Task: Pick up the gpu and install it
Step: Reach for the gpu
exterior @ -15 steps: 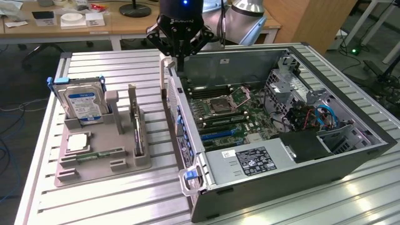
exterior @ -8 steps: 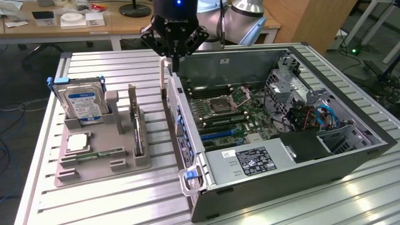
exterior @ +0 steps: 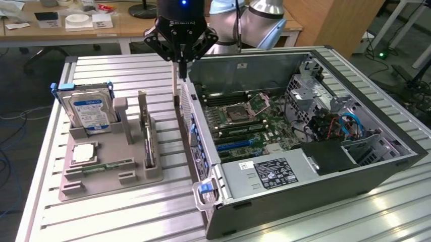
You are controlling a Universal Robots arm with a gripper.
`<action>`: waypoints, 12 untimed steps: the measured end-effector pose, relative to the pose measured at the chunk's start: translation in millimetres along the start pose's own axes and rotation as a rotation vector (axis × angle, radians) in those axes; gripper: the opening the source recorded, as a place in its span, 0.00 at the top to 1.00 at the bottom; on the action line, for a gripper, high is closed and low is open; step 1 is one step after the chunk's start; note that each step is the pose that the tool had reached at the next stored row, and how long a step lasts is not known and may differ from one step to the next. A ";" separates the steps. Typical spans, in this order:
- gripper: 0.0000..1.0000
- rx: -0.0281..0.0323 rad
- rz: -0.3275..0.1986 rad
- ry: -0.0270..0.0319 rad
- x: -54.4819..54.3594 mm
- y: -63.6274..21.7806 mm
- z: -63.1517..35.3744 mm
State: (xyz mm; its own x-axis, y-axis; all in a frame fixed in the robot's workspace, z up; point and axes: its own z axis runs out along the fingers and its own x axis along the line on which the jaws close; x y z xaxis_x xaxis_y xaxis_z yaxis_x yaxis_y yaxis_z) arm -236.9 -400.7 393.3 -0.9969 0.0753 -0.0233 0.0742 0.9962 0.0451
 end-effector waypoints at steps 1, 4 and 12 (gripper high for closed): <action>0.90 0.0000 0.000 0.0000 1.4 -0.2 0.0; 0.90 0.0000 0.000 0.0000 5.7 -0.6 -0.2; 0.90 0.0000 0.000 0.0000 16.9 -2.0 -0.5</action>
State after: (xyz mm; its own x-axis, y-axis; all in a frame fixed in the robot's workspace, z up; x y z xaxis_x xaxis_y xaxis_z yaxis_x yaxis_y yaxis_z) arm -253.9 -401.4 393.3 -0.9969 0.0753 -0.0233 0.0741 0.9962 0.0451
